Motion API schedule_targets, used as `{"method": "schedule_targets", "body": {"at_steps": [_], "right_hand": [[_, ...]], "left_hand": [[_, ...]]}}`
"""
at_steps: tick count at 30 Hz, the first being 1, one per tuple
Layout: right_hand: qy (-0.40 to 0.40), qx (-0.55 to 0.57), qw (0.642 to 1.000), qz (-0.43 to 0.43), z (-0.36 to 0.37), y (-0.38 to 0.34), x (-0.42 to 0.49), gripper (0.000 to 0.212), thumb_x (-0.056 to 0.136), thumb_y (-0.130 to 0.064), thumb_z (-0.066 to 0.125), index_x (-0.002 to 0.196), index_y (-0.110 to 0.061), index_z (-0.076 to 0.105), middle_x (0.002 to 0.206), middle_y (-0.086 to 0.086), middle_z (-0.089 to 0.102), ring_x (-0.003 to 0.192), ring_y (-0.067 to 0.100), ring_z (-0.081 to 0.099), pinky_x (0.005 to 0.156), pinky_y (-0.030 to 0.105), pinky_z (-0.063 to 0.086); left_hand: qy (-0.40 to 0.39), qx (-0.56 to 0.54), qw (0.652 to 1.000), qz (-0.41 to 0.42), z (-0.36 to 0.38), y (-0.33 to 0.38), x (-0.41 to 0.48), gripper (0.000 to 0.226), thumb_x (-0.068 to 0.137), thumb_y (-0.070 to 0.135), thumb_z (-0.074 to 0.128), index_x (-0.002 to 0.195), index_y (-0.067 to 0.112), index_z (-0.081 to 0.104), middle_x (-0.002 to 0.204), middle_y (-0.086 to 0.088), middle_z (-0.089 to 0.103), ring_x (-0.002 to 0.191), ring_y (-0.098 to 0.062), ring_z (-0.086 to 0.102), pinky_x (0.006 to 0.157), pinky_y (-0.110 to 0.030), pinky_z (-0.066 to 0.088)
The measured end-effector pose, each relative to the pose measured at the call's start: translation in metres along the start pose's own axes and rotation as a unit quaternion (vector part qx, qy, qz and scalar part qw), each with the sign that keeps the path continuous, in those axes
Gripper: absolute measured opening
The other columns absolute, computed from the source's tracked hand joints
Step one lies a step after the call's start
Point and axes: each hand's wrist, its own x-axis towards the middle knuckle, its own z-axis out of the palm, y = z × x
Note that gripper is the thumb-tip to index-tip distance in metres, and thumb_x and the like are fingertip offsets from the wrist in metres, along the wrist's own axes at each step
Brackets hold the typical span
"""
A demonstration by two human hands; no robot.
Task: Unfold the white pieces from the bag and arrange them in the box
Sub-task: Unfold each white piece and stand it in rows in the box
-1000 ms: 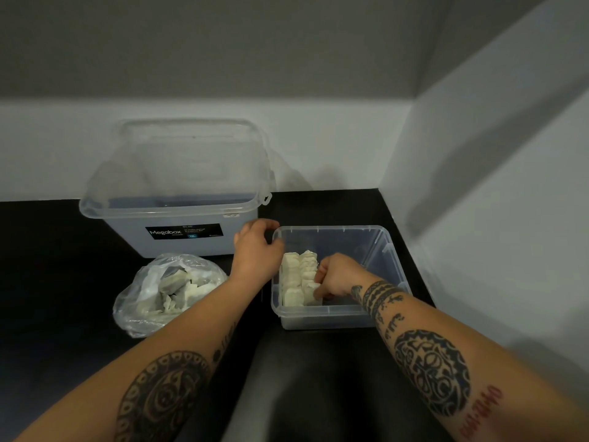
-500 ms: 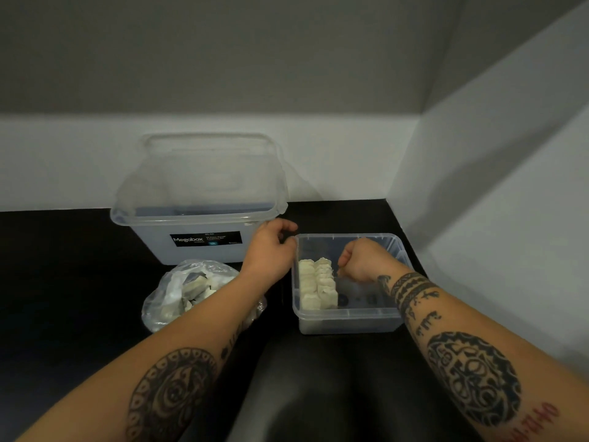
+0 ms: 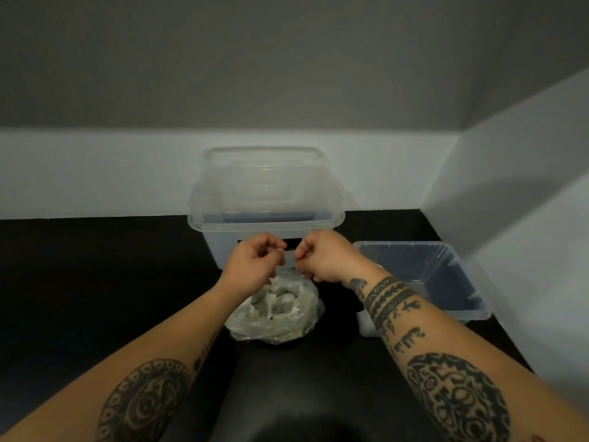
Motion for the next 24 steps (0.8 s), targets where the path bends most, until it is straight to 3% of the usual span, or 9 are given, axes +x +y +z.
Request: {"method": "schedule_targets", "body": {"at_steps": [5, 7, 10, 12, 16, 20, 24], "right_hand": [[-0.029, -0.018, 0.998, 0.043, 0.053, -0.004, 0.008, 0.007, 0.090, -0.015, 0.071, 0.094, -0.021, 0.073, 0.101, 0.002, 0.073, 0.099, 0.020, 0.070, 0.093, 0.036, 0.058], [-0.029, -0.034, 0.997, 0.059, 0.069, 0.002, 0.011, 0.015, 0.094, -0.014, 0.067, 0.106, -0.018, 0.075, 0.110, 0.000, 0.072, 0.105, 0.018, 0.067, 0.093, 0.029, 0.054], [-0.036, -0.101, 0.992, 0.066, 0.087, 0.015, 0.012, 0.027, 0.096, -0.009, 0.060, 0.118, -0.015, 0.074, 0.121, 0.002, 0.069, 0.113, 0.019, 0.065, 0.093, 0.026, 0.051], [-0.040, -0.166, 0.982, 0.082, 0.095, 0.021, 0.014, 0.032, 0.097, -0.011, 0.057, 0.126, -0.013, 0.070, 0.129, 0.007, 0.065, 0.116, 0.023, 0.063, 0.099, 0.031, 0.052], [-0.037, -0.208, 0.973, 0.090, 0.106, 0.033, 0.022, 0.039, 0.099, -0.018, 0.056, 0.137, -0.025, 0.063, 0.136, 0.008, 0.061, 0.119, 0.024, 0.061, 0.100, 0.031, 0.050], [-0.080, -0.242, 0.964, 0.076, 0.111, 0.035, 0.027, 0.058, 0.087, -0.040, 0.074, 0.142, -0.031, 0.056, 0.139, 0.005, 0.059, 0.125, 0.023, 0.057, 0.101, 0.033, 0.046], [-0.097, -0.333, 0.938, 0.018, 0.117, 0.039, 0.029, 0.062, 0.088, -0.042, 0.074, 0.145, -0.028, 0.053, 0.140, 0.006, 0.058, 0.127, 0.025, 0.055, 0.103, 0.032, 0.044]], "left_hand": [[-0.030, 0.079, 0.995, -0.047, -0.026, -0.039, -0.002, 0.014, 0.094, 0.016, 0.063, 0.100, 0.027, 0.068, 0.083, 0.003, 0.077, 0.074, -0.010, 0.071, 0.072, -0.031, 0.057], [-0.053, 0.148, 0.987, -0.040, -0.030, -0.053, -0.003, 0.011, 0.093, 0.019, 0.067, 0.100, 0.028, 0.069, 0.082, 0.005, 0.076, 0.073, -0.003, 0.069, 0.071, -0.025, 0.054], [-0.107, 0.289, 0.951, 0.004, -0.031, -0.069, -0.005, 0.019, 0.094, 0.025, 0.067, 0.113, 0.027, 0.071, 0.102, 0.005, 0.074, 0.095, -0.012, 0.070, 0.083, -0.027, 0.055], [-0.141, 0.352, 0.925, -0.013, -0.031, -0.075, -0.005, 0.033, 0.094, 0.025, 0.067, 0.126, 0.027, 0.067, 0.118, 0.002, 0.069, 0.102, -0.015, 0.068, 0.086, -0.030, 0.056], [-0.155, 0.358, 0.920, -0.034, -0.029, -0.090, -0.005, 0.054, 0.085, 0.021, 0.072, 0.137, 0.033, 0.061, 0.137, -0.002, 0.061, 0.116, -0.017, 0.063, 0.097, -0.033, 0.055], [-0.151, 0.350, 0.924, -0.019, -0.027, -0.093, -0.005, 0.058, 0.083, 0.023, 0.075, 0.139, 0.030, 0.060, 0.136, -0.006, 0.061, 0.123, -0.019, 0.059, 0.103, -0.037, 0.052], [-0.148, 0.331, 0.932, -0.024, -0.026, -0.097, -0.005, 0.061, 0.081, 0.025, 0.076, 0.139, 0.032, 0.059, 0.136, -0.004, 0.062, 0.121, -0.018, 0.060, 0.102, -0.038, 0.052]]}}
